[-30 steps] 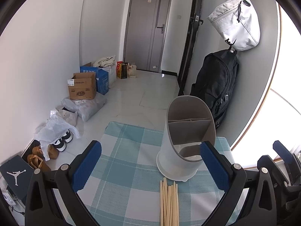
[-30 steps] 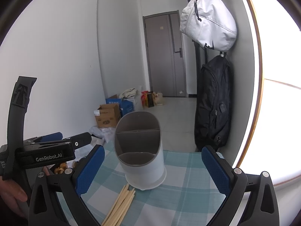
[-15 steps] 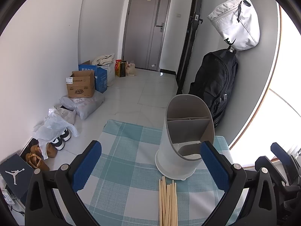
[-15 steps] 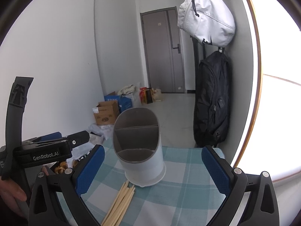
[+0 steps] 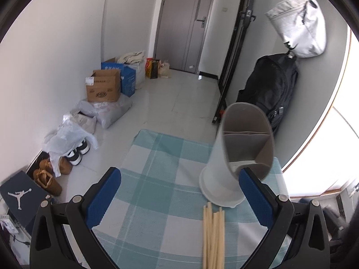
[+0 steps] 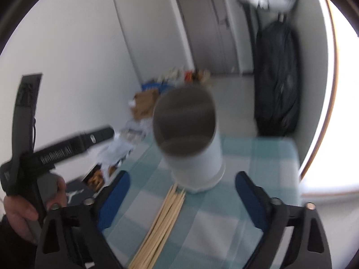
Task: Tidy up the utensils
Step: 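Lower the right gripper onto the chopsticks and close on one, then lift one chopstick with the right gripper while the left gripper closes on another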
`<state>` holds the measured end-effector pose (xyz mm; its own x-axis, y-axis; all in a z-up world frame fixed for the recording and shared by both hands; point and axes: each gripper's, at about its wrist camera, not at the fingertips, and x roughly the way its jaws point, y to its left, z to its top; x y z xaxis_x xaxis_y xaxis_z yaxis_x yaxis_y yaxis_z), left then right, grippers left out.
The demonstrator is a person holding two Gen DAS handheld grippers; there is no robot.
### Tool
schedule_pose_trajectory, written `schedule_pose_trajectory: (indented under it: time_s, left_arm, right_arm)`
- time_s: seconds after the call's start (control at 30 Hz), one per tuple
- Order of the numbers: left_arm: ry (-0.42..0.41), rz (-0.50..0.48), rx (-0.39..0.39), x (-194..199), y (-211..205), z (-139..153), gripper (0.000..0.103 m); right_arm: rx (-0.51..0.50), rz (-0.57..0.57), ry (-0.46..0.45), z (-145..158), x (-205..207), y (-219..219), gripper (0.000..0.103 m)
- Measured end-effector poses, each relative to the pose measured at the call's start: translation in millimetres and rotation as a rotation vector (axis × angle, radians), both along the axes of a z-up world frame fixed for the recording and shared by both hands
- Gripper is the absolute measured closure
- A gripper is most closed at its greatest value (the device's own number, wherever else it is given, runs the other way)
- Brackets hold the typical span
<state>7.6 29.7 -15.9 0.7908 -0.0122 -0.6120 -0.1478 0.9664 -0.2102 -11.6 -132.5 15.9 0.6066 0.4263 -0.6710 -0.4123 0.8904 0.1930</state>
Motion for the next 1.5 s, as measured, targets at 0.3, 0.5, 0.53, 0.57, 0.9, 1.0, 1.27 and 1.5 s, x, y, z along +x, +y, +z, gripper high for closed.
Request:
schedule_pose_trajectory:
  time_s: [0.3,0.5,0.53,0.57,0.9,1.0,1.27,1.5]
  left_arm:
    - [0.106,0.036,-0.012,4.9,26.4,-17.4,0.001]
    - [0.139,0.031,-0.022,7.3,39.3,-28.5,0.001]
    - [0.153,0.026,-0.028,7.3,41.2,-29.7,0.001]
    - [0.162,0.021,-0.040,7.9,43.2,-31.5,0.001]
    - [0.206,0.032,-0.100,5.3,58.3,-36.9,0.001]
    - [0.206,0.027,-0.107,3.8,57.8,-36.0,0.001]
    - [0.242,0.008,-0.096,6.1,54.8,-44.8,0.001]
    - [0.342,-0.067,-0.078,8.9,40.6,-64.8,0.001]
  right_arm:
    - [0.001,0.026,0.367,-70.1,31.8,21.2,0.053]
    - [-0.030,-0.013,0.458,-90.8,48.3,32.3,0.069]
    - [-0.039,-0.013,0.466,-93.0,49.3,35.6,0.071]
    - [-0.050,-0.009,0.475,-93.4,52.9,37.8,0.082]
    - [-0.162,-0.047,0.492,-94.1,54.8,47.3,0.099]
    - [-0.172,-0.068,0.494,-88.1,54.3,33.2,0.100]
    - [-0.085,-0.131,0.488,-78.6,61.9,4.0,0.100]
    - [0.071,-0.113,0.416,-61.3,55.5,-13.9,0.100]
